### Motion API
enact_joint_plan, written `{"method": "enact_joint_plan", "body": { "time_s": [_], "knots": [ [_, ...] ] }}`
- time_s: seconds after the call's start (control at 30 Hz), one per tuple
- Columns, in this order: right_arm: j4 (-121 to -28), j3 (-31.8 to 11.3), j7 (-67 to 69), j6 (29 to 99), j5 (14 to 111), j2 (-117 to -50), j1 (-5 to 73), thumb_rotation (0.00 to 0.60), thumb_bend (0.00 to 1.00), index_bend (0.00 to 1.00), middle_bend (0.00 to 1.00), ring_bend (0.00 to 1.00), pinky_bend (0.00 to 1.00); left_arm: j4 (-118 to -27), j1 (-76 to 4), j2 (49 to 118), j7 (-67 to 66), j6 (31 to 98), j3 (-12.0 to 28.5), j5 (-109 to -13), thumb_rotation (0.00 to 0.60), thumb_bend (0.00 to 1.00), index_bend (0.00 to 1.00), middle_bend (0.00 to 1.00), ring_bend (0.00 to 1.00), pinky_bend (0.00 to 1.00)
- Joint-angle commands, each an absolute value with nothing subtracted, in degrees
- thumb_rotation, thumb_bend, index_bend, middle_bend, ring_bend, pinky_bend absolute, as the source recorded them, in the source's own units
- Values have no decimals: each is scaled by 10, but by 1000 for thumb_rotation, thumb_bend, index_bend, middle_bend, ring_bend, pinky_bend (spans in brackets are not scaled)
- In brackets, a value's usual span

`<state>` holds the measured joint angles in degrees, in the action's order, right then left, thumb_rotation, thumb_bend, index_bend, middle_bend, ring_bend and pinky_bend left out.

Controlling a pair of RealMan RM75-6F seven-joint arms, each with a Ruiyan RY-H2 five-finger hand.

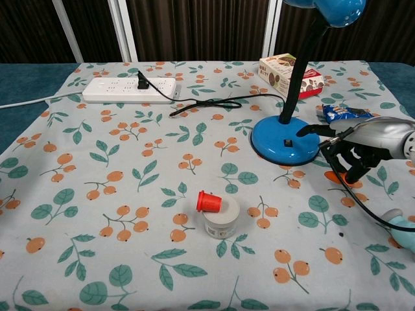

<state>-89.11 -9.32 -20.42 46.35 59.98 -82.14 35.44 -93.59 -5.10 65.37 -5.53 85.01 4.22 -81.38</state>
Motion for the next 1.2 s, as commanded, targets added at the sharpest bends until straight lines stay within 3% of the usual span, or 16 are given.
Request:
{"method": "enact_joint_plan", "body": {
  "time_s": [0.03,1.2],
  "knots": [
    [-887,-94,-205,463,597,-827,360,600,480,52,718,763,944,-937,-51,654,-57,849,43,-811,600,422,164,50,40,160],
    [-874,-64,-230,474,553,-848,391,600,480,53,718,763,1000,-939,-50,653,-55,849,45,-808,600,423,164,48,40,160]
  ]
}}
